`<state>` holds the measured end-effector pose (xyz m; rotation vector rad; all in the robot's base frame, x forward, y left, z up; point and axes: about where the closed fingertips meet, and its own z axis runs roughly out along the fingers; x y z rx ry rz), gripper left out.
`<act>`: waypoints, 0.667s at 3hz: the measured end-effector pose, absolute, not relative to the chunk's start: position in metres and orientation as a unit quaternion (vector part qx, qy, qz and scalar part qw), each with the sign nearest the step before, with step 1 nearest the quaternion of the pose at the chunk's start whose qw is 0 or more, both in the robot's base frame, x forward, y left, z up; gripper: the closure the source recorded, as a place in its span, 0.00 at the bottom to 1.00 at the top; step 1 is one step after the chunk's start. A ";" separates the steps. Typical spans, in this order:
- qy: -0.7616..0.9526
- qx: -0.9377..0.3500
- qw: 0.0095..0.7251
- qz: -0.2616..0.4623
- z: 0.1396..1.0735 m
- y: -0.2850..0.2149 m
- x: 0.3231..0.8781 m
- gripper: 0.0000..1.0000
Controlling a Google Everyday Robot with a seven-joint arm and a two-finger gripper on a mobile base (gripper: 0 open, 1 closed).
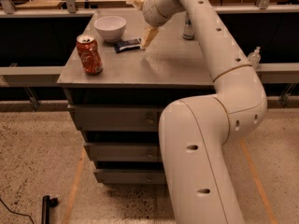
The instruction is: Move rxbar blueberry near white bowl
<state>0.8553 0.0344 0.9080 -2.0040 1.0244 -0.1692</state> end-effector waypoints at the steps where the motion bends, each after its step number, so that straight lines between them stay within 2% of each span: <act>1: 0.419 -0.794 0.433 -0.074 0.919 0.022 0.855 0.00; 2: 0.452 -0.767 0.451 -0.065 0.942 -0.019 0.843 0.00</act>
Offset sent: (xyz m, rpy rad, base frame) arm -0.0452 -0.1265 0.0694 0.1732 0.0444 -0.2062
